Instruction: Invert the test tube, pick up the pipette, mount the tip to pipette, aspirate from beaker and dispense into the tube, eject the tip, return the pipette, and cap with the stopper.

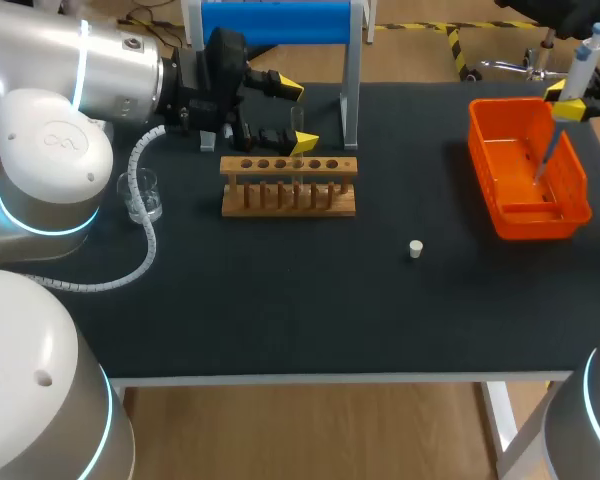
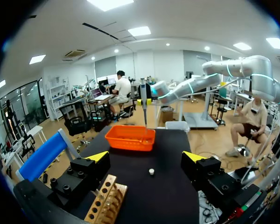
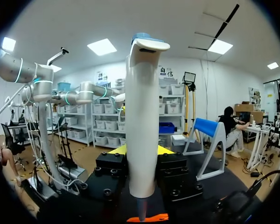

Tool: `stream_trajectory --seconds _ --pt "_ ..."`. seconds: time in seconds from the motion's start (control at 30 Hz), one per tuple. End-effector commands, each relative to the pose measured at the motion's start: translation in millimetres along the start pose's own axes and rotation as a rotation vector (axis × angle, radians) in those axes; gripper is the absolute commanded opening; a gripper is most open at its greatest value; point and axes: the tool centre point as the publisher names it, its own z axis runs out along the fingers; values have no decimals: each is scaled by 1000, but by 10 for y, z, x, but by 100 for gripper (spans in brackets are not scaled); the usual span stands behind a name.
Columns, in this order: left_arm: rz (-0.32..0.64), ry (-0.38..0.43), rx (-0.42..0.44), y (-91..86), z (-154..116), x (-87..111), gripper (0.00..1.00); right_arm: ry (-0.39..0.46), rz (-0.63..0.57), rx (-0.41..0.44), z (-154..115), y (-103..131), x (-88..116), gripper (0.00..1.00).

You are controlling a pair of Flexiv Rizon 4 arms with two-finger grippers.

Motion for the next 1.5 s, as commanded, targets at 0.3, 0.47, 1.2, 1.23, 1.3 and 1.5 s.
stream_trajectory --seconds 0.3,0.47,1.2,1.23,1.3,1.5 --pt "1 -1 2 6 -4 3 100 10 0 9 -53 -97 -39 0" --pt "1 -1 2 6 -4 3 100 0 6 5 -85 -142 -36 0" --pt "1 -1 2 6 -4 3 100 20 -14 -13 -193 -268 -132 0" --pt "1 -1 2 6 -4 3 100 20 -12 -12 -191 -271 -136 0" --pt "1 -1 2 6 -4 3 100 18 -8 -9 -176 -274 -147 0" --pt "1 -1 2 6 -4 3 100 17 -6 -8 -162 -277 -157 0"
